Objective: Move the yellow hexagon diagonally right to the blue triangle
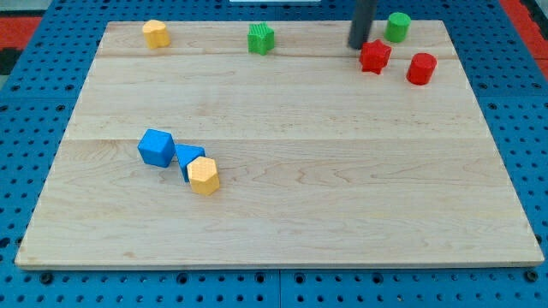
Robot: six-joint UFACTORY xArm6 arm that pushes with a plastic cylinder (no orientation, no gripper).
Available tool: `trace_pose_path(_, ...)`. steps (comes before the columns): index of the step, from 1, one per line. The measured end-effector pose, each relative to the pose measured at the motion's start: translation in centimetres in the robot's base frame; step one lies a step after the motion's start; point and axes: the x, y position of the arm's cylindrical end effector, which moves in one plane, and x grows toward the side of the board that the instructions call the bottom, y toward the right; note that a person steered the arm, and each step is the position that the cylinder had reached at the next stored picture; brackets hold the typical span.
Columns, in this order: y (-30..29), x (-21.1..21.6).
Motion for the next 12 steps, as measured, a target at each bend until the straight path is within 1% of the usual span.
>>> trace_pose_path(1, -4.8, 6.4)
trace_pose_path(3, -10.7, 23.4)
trace_pose_path(4, -14.3, 30.0)
trace_pose_path(5, -19.8, 30.1)
trace_pose_path(6, -20.0, 27.3)
trace_pose_path(7, -19.8, 23.6)
trace_pose_path(8, -18.6, 21.3)
trace_pose_path(9, -16.1, 20.1)
trace_pose_path(12, -11.8, 14.8)
